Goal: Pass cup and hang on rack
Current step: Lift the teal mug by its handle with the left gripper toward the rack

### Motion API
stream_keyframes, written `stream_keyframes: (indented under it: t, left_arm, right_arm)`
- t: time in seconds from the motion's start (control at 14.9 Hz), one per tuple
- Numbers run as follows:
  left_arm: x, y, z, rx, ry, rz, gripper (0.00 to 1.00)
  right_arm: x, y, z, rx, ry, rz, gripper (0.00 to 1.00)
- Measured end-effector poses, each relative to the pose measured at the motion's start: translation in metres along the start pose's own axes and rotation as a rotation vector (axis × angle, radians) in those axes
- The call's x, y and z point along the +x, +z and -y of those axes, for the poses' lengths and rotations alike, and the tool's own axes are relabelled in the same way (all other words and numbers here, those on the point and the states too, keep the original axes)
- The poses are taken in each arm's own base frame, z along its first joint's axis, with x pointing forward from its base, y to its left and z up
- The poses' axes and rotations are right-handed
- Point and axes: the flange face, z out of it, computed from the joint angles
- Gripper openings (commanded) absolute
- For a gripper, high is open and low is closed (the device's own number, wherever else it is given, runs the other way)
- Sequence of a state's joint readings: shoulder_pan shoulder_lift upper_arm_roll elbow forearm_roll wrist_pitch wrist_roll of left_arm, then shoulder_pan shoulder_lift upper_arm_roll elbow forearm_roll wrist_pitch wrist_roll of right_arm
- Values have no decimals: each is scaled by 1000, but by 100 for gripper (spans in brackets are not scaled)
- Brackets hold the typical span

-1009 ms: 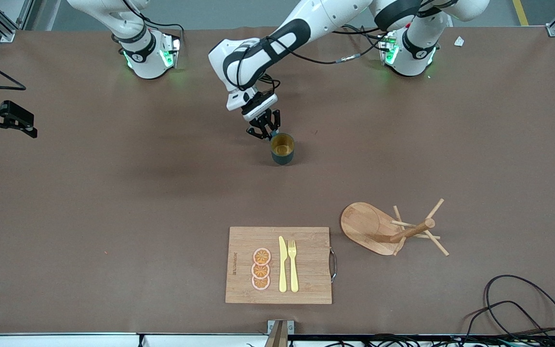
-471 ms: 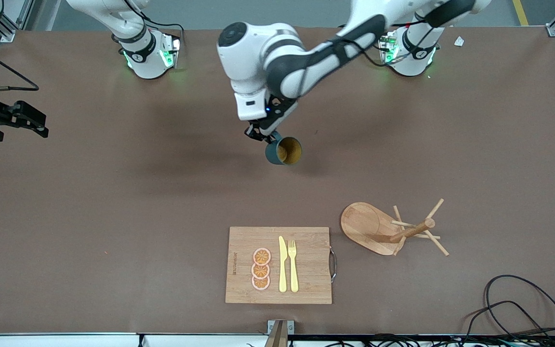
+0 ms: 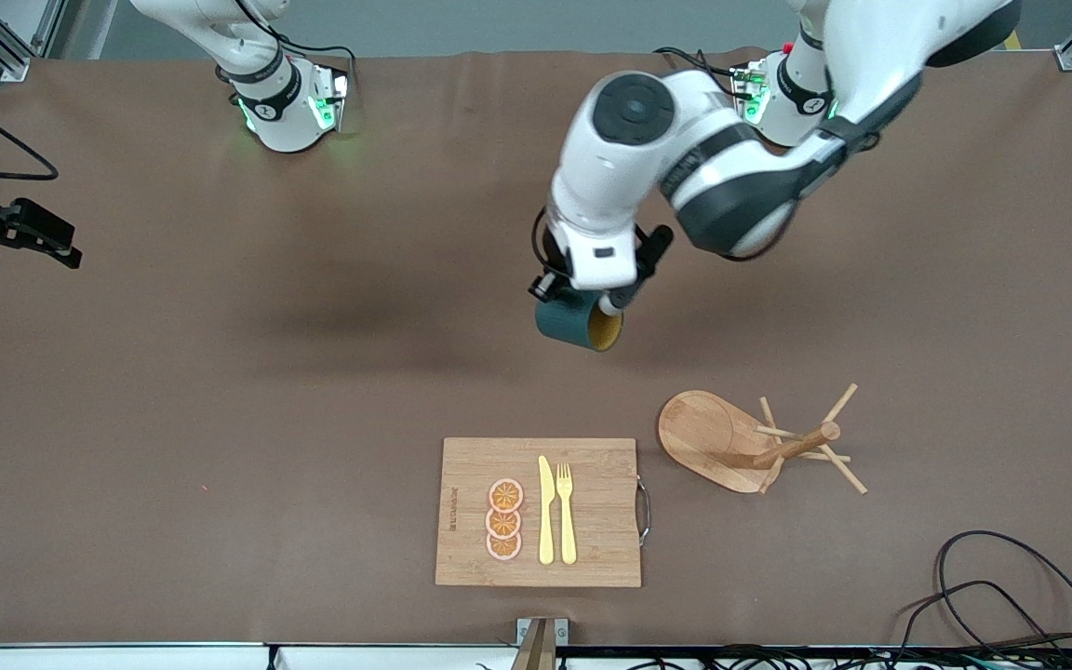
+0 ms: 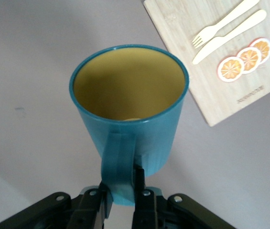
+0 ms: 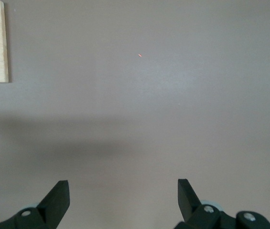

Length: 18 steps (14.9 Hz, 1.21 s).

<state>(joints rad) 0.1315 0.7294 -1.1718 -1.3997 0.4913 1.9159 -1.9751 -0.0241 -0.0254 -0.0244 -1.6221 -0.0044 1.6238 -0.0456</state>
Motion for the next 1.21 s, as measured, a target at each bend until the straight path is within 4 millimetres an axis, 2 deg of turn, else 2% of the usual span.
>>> stream_keyframes:
  t: [0.34, 0.81, 1.01, 1.21]
  left_arm:
    - [93, -34, -12, -72, -67, 226, 1]
    - [211, -57, -5, -185, -60, 522, 1]
    - [257, -59, 4, -244, -52, 611, 1]
    - [297, -50, 12, -293, -45, 662, 1]
  right_arm:
    - [2, -2, 2, 12, 59, -17, 100]
    - [1, -2, -7, 19, 78, -16, 100]
    - [0, -1, -8, 19, 79, -7, 100]
    - [-1, -2, -9, 18, 82, -9, 100]
